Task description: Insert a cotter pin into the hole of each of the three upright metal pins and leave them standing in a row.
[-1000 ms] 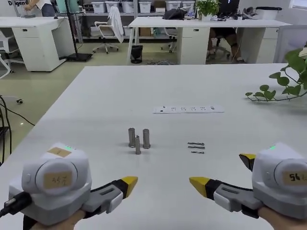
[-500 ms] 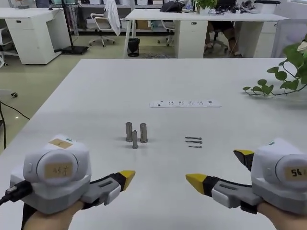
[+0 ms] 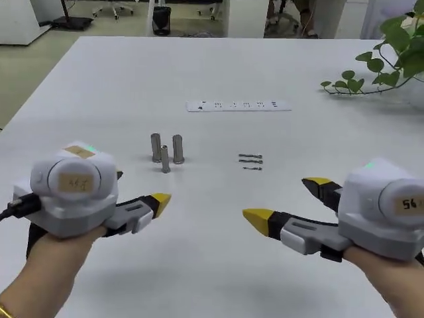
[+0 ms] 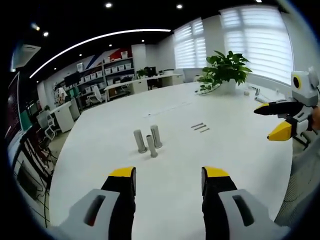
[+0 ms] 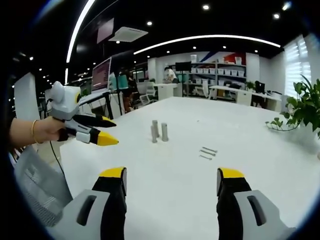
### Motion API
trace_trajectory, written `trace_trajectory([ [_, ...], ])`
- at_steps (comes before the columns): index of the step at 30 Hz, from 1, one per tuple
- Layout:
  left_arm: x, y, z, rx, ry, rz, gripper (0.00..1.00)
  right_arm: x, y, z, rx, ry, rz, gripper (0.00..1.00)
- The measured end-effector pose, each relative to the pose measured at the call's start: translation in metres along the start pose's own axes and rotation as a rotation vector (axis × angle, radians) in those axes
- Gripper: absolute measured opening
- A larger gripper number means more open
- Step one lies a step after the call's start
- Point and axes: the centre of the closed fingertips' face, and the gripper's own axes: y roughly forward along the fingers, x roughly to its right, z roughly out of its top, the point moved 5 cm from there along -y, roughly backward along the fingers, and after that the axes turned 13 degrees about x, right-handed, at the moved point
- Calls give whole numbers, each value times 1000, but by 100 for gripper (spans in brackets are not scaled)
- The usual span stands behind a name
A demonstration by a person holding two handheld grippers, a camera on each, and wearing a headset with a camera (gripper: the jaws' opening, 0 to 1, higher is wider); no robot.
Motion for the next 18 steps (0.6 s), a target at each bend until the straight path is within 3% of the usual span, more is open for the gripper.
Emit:
trace_trajectory([
  [6,-8,23,-5,-7,13,-10,44,7,0,2,5,4,1,68],
  [9,-11,32,-5,-13,53,-10,41,9,0,2,2,-1,-2,67],
  [18,-24,62,-6,14,-27,-16,38,10,10,0,-13,45,-25,64],
])
